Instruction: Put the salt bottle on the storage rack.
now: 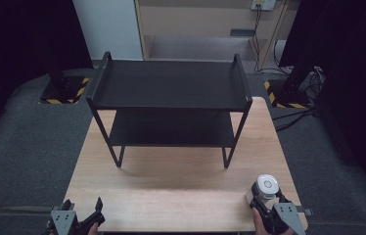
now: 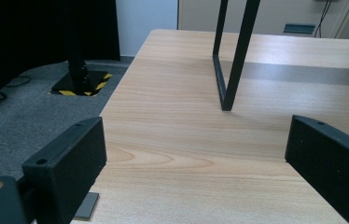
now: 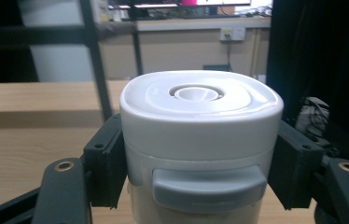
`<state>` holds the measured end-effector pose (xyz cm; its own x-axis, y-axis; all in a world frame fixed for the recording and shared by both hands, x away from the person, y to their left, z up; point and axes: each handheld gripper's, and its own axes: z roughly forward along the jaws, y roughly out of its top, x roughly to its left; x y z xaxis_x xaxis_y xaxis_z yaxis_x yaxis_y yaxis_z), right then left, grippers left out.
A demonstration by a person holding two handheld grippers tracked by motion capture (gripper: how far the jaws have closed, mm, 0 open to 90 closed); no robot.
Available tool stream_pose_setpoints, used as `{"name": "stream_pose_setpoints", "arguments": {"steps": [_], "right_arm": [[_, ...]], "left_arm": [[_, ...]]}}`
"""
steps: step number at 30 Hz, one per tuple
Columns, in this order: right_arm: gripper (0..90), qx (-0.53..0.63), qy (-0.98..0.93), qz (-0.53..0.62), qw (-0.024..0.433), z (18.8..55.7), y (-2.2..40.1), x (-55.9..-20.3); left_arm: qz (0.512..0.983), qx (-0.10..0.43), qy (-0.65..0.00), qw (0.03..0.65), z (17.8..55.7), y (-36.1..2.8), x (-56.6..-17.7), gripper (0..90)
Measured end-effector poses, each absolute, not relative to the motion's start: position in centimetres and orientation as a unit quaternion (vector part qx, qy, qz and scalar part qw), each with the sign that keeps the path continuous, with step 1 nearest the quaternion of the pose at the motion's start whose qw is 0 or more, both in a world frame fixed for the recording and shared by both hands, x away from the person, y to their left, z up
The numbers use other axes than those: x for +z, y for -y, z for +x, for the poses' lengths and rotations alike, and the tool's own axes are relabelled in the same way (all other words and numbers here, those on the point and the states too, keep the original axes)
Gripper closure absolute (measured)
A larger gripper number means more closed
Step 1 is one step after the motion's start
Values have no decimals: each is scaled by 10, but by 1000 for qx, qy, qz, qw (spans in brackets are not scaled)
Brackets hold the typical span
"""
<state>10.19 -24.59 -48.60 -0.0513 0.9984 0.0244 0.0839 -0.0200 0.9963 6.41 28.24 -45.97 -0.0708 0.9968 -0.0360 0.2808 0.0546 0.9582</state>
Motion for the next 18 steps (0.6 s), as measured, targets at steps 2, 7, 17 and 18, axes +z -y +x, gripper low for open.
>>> {"name": "stream_pose_setpoints", "arguments": {"steps": [2,7,17,18], "right_arm": [[320,501,-530,509,458,100,245,-482],[319,533,-543,480,436,96,233,-452],[319,576,-564,435,400,116,202,-413],[319,578,-567,433,397,120,199,-410]], "left_arm": [[538,427,-593,419,64,-282,-459,41],[537,427,-591,424,62,-282,-459,41],[535,426,-590,430,55,-285,-458,41],[534,426,-590,431,54,-285,-458,41]]}}
